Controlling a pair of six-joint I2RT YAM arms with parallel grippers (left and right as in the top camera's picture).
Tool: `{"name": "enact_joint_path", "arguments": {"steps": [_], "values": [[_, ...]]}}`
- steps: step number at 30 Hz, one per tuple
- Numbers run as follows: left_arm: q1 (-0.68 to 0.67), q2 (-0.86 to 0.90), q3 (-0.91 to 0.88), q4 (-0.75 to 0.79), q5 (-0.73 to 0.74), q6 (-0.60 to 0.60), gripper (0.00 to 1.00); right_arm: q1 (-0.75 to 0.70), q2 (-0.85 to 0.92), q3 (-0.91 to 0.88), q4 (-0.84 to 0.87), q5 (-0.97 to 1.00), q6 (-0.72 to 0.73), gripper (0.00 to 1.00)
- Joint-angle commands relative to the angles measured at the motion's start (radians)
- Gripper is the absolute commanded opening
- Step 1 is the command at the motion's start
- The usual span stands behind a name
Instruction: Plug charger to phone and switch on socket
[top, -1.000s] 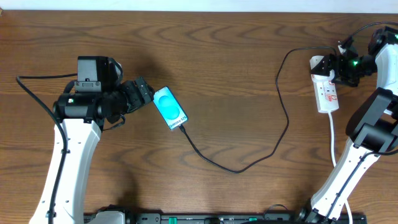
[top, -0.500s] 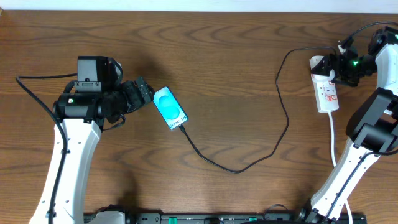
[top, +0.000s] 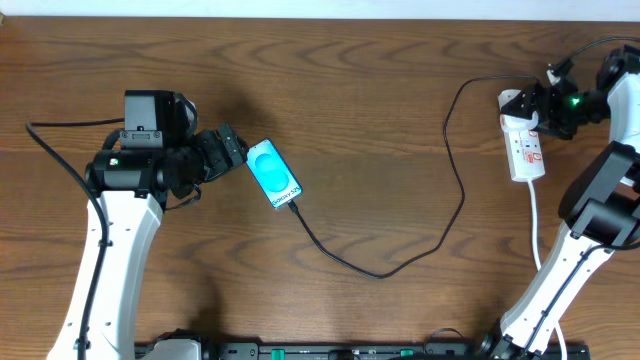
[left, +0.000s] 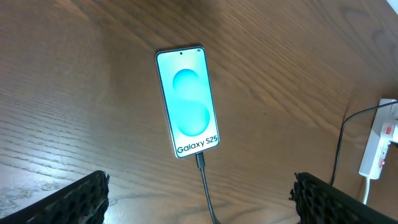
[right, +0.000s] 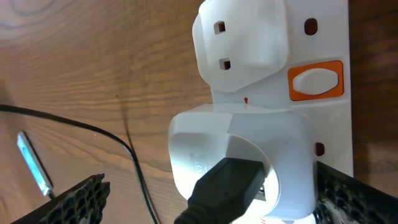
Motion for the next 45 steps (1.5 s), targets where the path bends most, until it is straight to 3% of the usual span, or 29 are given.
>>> {"name": "enact_joint_path", "arguments": {"steps": [1, 45], "values": [[0.004, 0.003, 0.009, -0.003, -0.014, 0.002, 0.95, -0.009, 0.023, -0.027, -0.029, -0.064, 0.021, 0.99], [0.004, 0.003, 0.009, -0.007, -0.013, 0.002, 0.95, -0.050, 0.023, -0.027, -0.020, -0.121, 0.024, 0.99]]}}
